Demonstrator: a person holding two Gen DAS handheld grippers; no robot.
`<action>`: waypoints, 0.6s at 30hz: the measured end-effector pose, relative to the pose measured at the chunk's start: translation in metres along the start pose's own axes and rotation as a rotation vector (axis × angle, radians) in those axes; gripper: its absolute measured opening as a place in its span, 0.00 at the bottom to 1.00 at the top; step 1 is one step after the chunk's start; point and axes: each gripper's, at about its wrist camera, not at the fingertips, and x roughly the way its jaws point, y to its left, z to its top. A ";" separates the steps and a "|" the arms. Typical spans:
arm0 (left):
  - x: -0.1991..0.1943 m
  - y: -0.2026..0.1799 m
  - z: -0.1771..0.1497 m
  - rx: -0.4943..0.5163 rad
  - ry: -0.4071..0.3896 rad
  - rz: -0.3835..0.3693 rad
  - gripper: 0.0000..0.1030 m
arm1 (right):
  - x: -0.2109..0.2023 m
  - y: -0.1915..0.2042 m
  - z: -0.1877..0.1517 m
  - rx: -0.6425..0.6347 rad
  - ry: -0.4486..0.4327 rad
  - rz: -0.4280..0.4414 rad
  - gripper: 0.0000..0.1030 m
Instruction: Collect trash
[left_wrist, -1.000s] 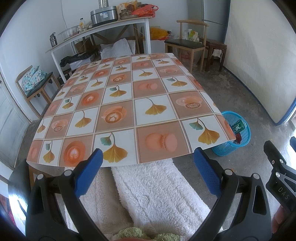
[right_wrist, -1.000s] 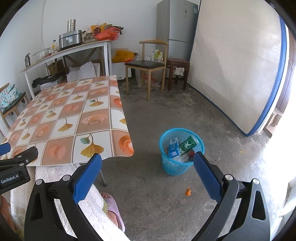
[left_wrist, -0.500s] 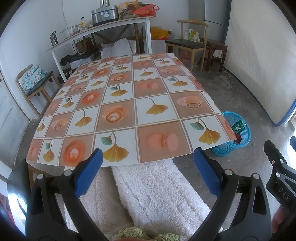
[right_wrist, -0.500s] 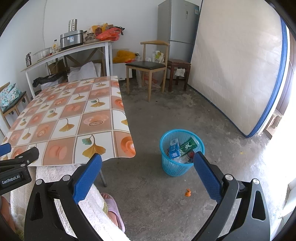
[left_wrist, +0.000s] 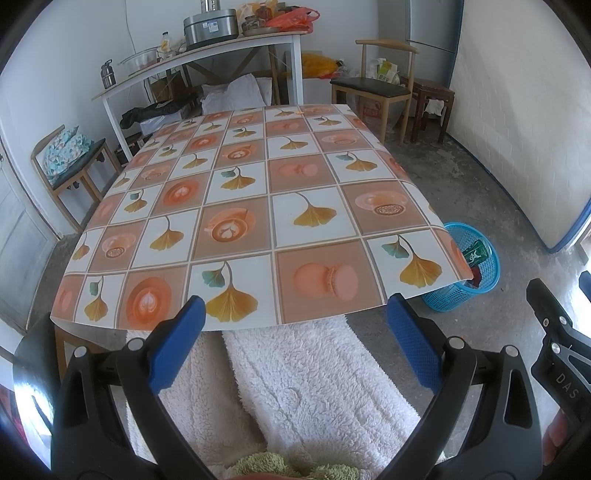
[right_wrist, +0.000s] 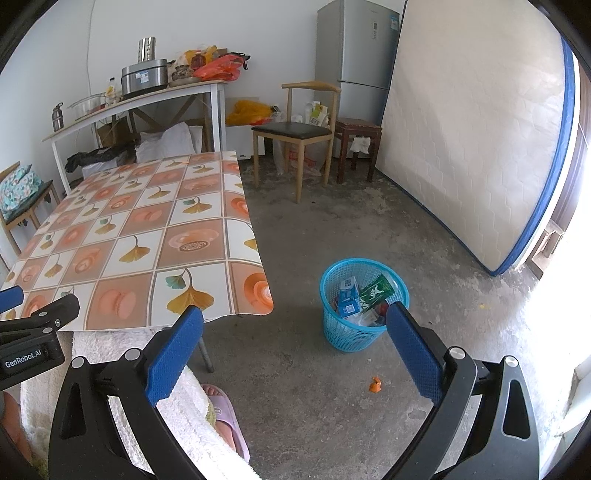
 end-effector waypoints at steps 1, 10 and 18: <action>-0.001 0.001 -0.001 0.000 0.000 0.000 0.92 | 0.000 0.000 0.000 0.001 0.000 0.001 0.94; -0.001 0.001 0.000 0.000 0.001 0.000 0.92 | 0.000 0.000 0.001 0.000 -0.001 0.000 0.94; -0.001 0.000 0.000 0.001 0.001 0.000 0.92 | 0.000 0.000 0.001 -0.001 -0.001 0.001 0.94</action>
